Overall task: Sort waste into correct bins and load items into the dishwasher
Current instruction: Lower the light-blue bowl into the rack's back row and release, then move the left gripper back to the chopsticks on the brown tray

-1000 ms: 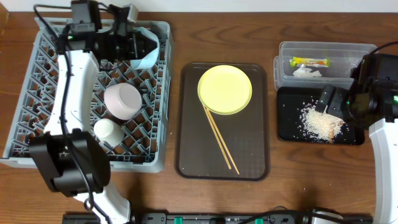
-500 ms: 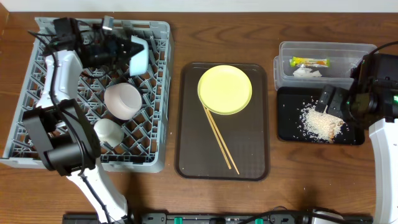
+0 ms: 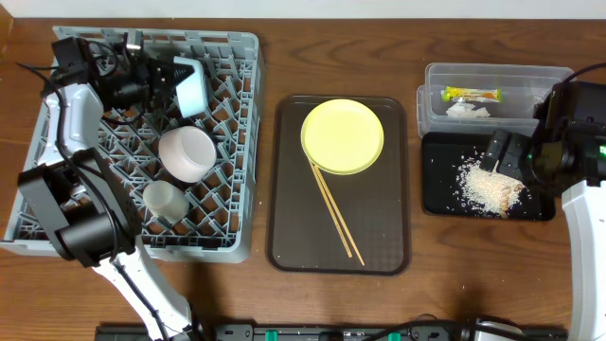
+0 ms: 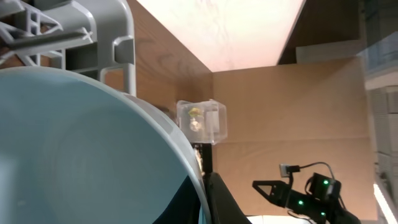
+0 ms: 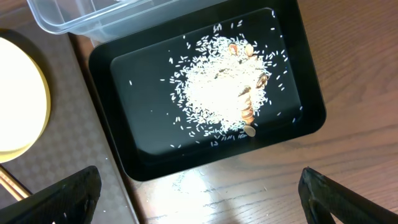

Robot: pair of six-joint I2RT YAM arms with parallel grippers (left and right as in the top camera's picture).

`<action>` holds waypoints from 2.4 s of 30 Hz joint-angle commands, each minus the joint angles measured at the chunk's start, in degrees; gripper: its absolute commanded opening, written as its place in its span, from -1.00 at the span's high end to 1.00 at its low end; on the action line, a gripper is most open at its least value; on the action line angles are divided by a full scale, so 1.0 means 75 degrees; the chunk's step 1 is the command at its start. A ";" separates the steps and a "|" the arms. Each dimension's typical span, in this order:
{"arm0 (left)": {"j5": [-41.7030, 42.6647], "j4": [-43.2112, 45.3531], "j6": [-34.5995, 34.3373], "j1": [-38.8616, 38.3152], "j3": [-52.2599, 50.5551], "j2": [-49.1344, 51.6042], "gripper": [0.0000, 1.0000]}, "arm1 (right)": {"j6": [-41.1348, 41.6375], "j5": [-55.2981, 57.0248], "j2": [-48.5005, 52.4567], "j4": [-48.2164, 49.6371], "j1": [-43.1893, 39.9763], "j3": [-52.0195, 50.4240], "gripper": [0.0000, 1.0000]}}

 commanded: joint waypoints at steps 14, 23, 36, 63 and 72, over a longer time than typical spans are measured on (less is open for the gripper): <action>0.0711 0.0294 -0.1064 -0.0420 0.0032 0.0137 0.85 | 0.0064 -0.0006 -0.0026 -0.0012 -0.0058 0.0137 -0.99; 0.0026 0.0297 -0.1081 -0.0414 0.0003 0.0152 0.85 | 0.0064 -0.0006 -0.0026 -0.0009 -0.0058 0.0137 -0.99; -0.2127 0.0262 -0.0941 -0.0035 -0.0227 0.0265 0.83 | 0.0032 -0.0006 -0.0026 -0.0015 -0.0058 0.0137 -0.99; -0.4660 -0.0274 -0.0656 0.0449 -0.0210 -0.1821 -0.47 | 0.0006 -0.0006 -0.0026 -0.0041 -0.0058 0.0137 -0.99; -0.9087 -0.3459 -0.1212 -0.1947 -0.0213 -0.3045 -0.64 | 0.0006 -0.0006 -0.0026 -0.0020 -0.0058 0.0137 -0.99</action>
